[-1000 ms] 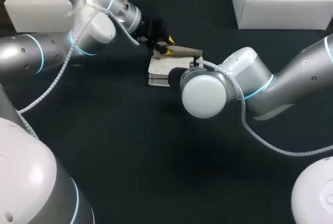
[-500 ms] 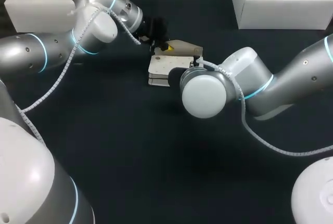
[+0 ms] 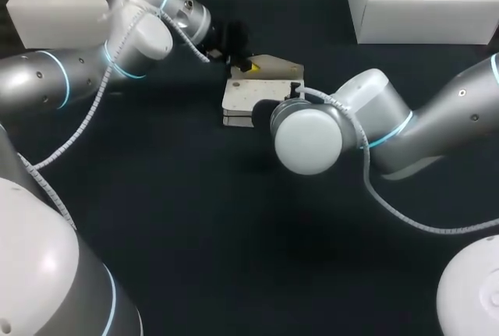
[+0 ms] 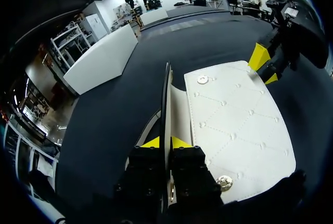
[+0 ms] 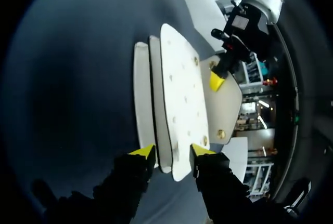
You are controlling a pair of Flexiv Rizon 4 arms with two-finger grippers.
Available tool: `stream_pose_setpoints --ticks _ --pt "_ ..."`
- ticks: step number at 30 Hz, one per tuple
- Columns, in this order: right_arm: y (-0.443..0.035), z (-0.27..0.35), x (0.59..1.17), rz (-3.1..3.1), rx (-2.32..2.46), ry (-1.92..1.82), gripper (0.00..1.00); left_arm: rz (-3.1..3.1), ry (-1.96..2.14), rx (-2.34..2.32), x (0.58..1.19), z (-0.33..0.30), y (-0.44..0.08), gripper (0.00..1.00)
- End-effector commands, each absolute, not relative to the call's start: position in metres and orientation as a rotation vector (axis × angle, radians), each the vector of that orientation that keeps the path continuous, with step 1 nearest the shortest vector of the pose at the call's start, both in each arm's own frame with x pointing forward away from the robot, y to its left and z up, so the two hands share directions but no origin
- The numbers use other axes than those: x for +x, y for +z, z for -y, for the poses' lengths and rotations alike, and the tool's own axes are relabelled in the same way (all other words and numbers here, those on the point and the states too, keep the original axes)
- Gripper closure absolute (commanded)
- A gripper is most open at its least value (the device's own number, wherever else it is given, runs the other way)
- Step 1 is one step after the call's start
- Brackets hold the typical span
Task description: Pick up the bag, open it, inspect its contents, close it, and place it on the opposite side
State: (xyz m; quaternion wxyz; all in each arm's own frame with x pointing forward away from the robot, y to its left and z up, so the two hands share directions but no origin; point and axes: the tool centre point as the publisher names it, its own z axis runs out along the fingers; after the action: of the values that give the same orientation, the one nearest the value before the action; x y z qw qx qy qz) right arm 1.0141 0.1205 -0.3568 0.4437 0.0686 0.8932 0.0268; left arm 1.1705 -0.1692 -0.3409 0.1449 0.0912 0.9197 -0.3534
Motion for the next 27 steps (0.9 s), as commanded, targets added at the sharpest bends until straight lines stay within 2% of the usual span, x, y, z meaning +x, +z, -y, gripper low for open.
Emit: stream_pose_setpoints --ticks 1,9,11,12,13,19,22,27 --pt "-0.338 -0.114 1.0 -2.222 0.168 0.072 0.0 -2.661 -1.006 0.251 1.17 0.169 -0.33 1.0" --pt "-0.297 -0.111 0.986 -2.204 0.168 0.135 0.0 -2.69 -1.019 0.22 1.165 0.169 -0.303 1.0" --pt "-0.288 -0.112 0.983 -2.201 0.161 0.135 0.11 -2.693 -1.032 0.214 1.162 0.168 -0.295 1.0" --pt "-0.285 -0.112 0.983 -2.201 0.155 0.133 0.25 -2.696 -1.039 0.21 1.161 0.168 -0.291 1.0" --pt "-0.283 -0.112 0.982 -2.207 0.149 0.12 0.47 -2.696 -1.038 0.209 1.16 0.167 -0.288 1.0" --pt "-0.268 -0.109 0.981 -2.222 0.124 0.103 0.76 -2.712 -1.028 0.225 1.146 0.165 -0.27 1.0" --pt "-0.263 -0.108 0.981 -2.235 0.118 0.107 1.0 -2.716 -1.025 0.233 1.14 0.164 -0.263 1.0" --pt "-0.254 -0.108 0.983 -2.272 0.093 0.115 1.0 -2.731 -1.061 0.234 1.129 0.162 -0.254 1.0"
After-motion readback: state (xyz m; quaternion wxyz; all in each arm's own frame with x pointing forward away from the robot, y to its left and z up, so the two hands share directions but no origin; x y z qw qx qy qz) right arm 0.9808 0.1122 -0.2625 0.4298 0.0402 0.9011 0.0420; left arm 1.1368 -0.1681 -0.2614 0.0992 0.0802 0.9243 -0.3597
